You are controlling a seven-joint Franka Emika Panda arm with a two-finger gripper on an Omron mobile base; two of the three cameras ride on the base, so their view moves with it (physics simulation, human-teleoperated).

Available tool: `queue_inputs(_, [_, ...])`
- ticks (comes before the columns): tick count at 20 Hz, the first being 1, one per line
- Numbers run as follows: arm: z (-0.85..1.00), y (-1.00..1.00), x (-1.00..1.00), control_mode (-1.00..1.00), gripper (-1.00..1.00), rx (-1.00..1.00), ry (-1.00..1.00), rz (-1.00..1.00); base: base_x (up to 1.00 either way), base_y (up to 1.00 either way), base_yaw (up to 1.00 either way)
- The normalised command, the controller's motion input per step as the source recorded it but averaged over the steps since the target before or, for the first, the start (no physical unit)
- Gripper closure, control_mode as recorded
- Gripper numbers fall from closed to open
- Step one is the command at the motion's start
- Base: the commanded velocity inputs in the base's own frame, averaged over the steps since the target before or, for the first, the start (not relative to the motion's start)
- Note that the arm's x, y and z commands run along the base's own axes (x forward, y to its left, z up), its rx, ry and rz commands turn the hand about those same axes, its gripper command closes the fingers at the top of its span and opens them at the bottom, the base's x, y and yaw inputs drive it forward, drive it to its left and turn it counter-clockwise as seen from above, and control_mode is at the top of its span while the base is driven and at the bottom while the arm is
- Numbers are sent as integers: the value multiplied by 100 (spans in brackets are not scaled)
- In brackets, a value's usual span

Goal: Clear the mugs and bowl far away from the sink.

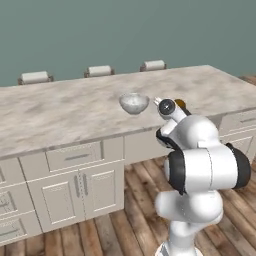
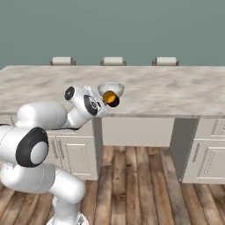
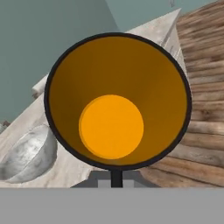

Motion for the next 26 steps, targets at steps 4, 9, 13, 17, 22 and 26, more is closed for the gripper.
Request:
queue_inputs(4, [0, 0, 0, 100, 100, 0, 0, 0, 76, -65, 16])
queue_inputs(9, [0, 0, 0, 100, 100, 0, 0, 0, 51, -79, 16])
queue_inputs(13, [0, 0, 0, 100, 100, 0, 0, 0, 97, -48, 12])
queue_inputs(17, [0, 0, 0, 100, 100, 0, 0, 0, 100, -58, 17])
queue_inputs(22, [0, -29, 12, -100, 100, 0, 23, 11, 47, -34, 13])
queue_inputs(26, [-32, -51, 20, -100, 100, -5, 62, 33, 0, 0, 0])
